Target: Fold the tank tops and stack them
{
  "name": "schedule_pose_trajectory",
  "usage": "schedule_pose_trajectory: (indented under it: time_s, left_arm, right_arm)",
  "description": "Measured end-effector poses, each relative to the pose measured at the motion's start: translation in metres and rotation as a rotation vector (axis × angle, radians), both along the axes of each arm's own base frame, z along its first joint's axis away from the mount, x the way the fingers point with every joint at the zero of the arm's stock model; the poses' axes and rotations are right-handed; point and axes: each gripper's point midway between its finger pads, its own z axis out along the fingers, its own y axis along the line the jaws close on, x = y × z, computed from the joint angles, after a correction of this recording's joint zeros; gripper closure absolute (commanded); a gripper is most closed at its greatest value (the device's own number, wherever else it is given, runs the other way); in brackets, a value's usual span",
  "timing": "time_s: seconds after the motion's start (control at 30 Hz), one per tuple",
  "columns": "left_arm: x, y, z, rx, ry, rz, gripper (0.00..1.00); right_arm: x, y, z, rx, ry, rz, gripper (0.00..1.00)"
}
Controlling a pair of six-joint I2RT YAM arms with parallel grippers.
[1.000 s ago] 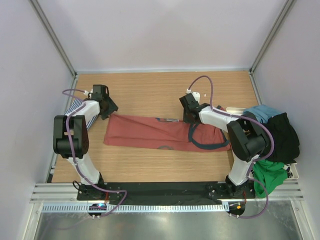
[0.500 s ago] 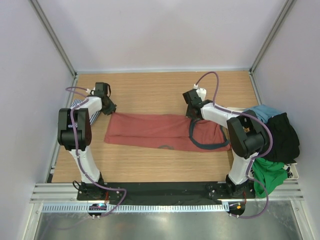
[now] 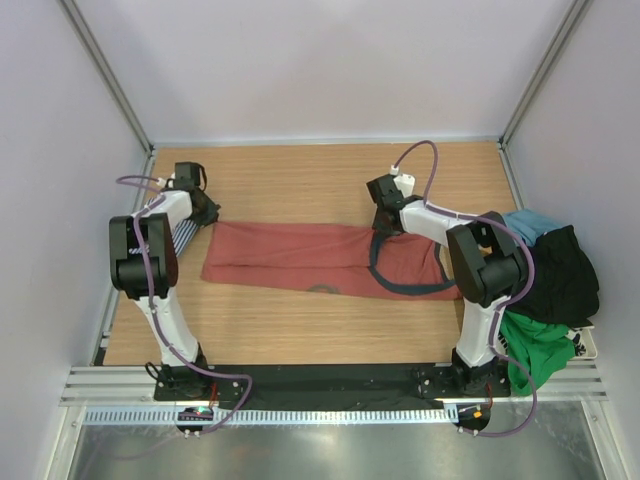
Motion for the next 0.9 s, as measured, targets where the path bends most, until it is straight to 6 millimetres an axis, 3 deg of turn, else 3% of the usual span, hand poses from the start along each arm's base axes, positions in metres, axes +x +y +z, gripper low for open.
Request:
schedule_pose_trajectory:
  time_s: [0.1,0.23,0.43,0.57,0.7,0.9]
  left_arm:
    - [0.000,0.013,0.000,-0.008,-0.001,0.033,1.00]
    - [-0.001,0.022,0.000,-0.021,-0.004,0.065,1.00]
    - [-0.005,0.027,0.004,-0.027,-0.011,0.087,1.00]
    - [-0.011,0.038,0.008,-0.035,-0.022,0.127,1.00]
    - [-0.017,0.048,0.007,-0.039,-0.021,0.158,0.99]
    - [-0.019,0.049,0.008,-0.040,-0.025,0.157,0.86]
  right_arm:
    - [0.002,0.001,0.001,0.008,-0.004,0.006,0.52]
    - [0.000,0.003,0.005,0.017,-0.007,0.026,0.45]
    - [-0.003,-0.006,0.026,0.022,-0.040,0.019,0.44]
    - [0.004,-0.030,0.035,0.019,-0.061,-0.043,0.32]
    - [0.009,-0.061,0.036,-0.002,-0.042,-0.116,0.32]
    - [0.039,-0.088,0.049,-0.015,-0.068,-0.196,0.32]
